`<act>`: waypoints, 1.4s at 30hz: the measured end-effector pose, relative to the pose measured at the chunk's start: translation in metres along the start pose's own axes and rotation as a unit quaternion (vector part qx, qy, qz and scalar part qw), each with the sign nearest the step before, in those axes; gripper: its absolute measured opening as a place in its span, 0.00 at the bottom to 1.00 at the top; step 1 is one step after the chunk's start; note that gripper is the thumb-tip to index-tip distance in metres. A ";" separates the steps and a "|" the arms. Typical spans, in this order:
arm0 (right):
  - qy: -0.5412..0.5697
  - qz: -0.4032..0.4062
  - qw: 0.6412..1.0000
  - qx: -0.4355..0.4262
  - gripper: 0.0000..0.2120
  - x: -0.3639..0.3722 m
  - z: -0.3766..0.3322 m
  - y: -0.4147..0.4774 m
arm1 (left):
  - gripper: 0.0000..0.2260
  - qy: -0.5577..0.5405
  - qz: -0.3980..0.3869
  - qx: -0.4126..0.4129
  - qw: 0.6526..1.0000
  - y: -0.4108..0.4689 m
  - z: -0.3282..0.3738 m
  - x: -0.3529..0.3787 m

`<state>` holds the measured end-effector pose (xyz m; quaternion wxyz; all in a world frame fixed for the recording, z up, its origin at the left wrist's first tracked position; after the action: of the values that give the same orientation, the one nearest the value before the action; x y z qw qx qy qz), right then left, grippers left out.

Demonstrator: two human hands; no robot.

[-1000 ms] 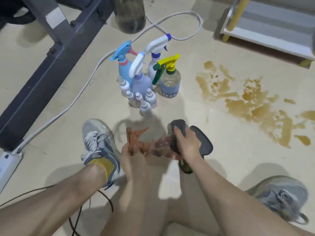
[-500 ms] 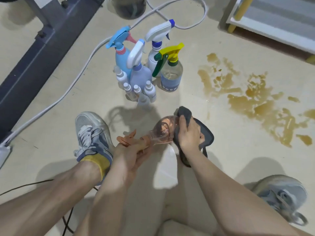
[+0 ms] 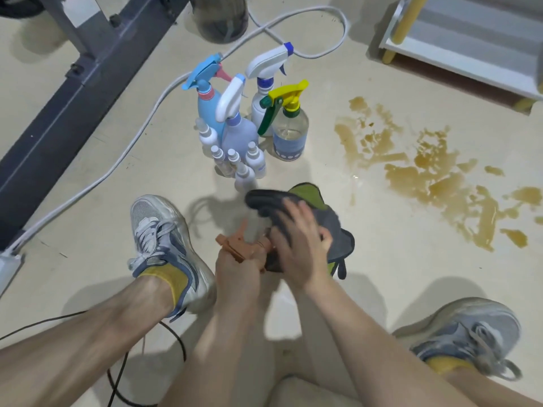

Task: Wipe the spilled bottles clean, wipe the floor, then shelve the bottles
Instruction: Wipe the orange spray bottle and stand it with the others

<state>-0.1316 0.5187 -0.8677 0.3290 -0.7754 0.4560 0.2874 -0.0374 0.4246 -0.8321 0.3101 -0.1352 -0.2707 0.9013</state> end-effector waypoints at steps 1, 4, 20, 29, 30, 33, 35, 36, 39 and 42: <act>0.017 0.014 0.998 0.067 0.22 -0.009 0.015 0.015 | 0.28 0.038 -0.016 0.023 0.999 -0.002 0.002 0.003; 0.130 -0.089 0.946 0.284 0.21 -0.024 0.055 0.045 | 0.26 0.137 -0.075 0.077 0.985 -0.014 0.012 0.015; 0.406 -0.289 0.848 0.182 0.11 -0.047 -0.020 -0.012 | 0.19 0.030 -0.013 0.114 0.993 -0.008 0.059 -0.001; 0.143 -0.110 0.982 0.060 0.13 -0.007 0.012 -0.004 | 0.17 0.152 0.000 0.034 0.988 -0.003 0.015 -0.007; 0.144 -0.109 0.976 0.122 0.14 -0.010 0.024 0.002 | 0.17 0.178 0.000 0.049 0.983 -0.005 0.017 -0.007; 0.083 -0.144 0.967 0.191 0.16 -0.010 0.019 0.005 | 0.13 0.209 0.025 0.018 0.977 0.001 0.016 -0.011; 0.066 -0.142 0.985 0.078 0.17 -0.005 -0.024 -0.009 | 0.13 0.215 0.037 -0.002 0.976 0.009 0.011 -0.014; 0.087 -0.133 0.987 0.021 0.18 0.000 -0.043 -0.020 | 0.12 0.224 0.034 0.001 0.974 0.011 0.013 -0.015; 0.080 -0.126 0.987 -0.064 0.20 0.010 -0.042 -0.030 | 0.15 0.155 0.015 -0.003 0.988 0.008 0.016 -0.020; 0.025 -0.114 0.993 0.029 0.19 -0.004 0.004 -0.003 | 0.11 0.078 0.008 -0.026 0.997 0.005 0.020 -0.021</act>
<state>-0.1315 0.5243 -0.8663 0.3700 -0.8196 0.3808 0.2153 -0.0317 0.4002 -0.8167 0.3191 -0.2154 -0.2678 0.8832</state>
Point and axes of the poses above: each hand's wrist, its own y-axis towards the middle knuckle, its own x-axis out of the palm, z = x × y, the point moved 5 cm from there along y, towards the middle knuckle, and after that the axes turned 6 degrees about x, right-handed, at the moved point
